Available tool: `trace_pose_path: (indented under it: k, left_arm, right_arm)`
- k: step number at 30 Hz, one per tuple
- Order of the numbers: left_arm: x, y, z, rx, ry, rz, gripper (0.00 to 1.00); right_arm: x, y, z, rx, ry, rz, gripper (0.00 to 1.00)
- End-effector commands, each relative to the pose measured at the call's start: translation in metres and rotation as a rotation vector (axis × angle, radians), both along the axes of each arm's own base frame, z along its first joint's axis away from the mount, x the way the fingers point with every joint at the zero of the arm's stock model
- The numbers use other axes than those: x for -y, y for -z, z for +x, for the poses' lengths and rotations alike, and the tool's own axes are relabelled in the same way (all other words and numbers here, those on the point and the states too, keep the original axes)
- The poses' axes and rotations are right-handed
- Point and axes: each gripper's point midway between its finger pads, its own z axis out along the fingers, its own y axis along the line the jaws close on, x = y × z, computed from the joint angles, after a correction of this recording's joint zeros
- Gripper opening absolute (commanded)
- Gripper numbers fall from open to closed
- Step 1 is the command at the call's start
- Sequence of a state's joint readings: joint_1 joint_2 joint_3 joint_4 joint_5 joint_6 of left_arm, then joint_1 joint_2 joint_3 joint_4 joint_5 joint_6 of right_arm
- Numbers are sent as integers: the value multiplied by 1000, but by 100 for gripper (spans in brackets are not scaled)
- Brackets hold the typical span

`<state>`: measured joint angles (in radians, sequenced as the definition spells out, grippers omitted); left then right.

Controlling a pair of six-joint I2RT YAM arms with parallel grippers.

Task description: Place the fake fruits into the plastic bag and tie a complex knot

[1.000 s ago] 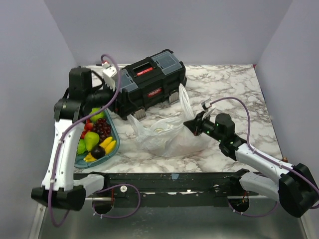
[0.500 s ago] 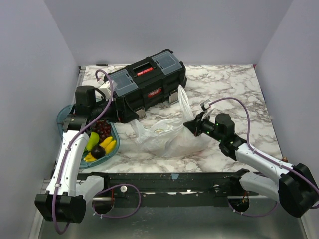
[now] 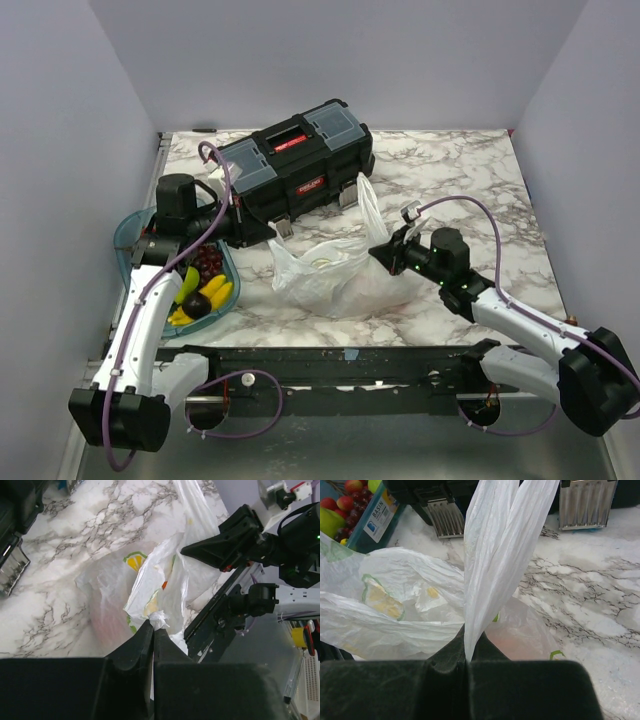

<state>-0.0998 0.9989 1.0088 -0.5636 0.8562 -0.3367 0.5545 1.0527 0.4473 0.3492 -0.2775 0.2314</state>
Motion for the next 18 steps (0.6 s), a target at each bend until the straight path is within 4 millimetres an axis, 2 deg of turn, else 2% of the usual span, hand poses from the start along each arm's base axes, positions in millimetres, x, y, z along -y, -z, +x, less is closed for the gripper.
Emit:
trace_pose_path:
  k: [1, 3, 5, 8, 12, 14, 16, 18]
  left_arm:
    - [2, -44, -1, 172, 46, 0, 0]
    - [1, -60, 2, 234, 45, 12, 0]
    - [2, -67, 3, 266, 51, 13, 0]
    - [-1, -52, 7, 266, 40, 45, 0]
    - [0, -37, 15, 268, 11, 66, 0]
    - [2, -35, 18, 269, 2, 62, 0]
    - [7, -36, 19, 277, 7, 59, 0]
    - [12, -38, 19, 277, 19, 53, 0]
  right_arm:
    - [4, 5, 6, -2, 19, -50, 1]
    - [6, 12, 8, -11, 28, -81, 1]
    - [8, 18, 11, -24, 27, -105, 1]
    - [7, 21, 12, -36, 11, -128, 1]
    - [6, 12, 14, -20, -20, -148, 1]
    - [6, -1, 17, 3, -28, -159, 18]
    - [6, -16, 20, 34, -29, -168, 51]
    - [7, -37, 22, 76, -26, -167, 73]
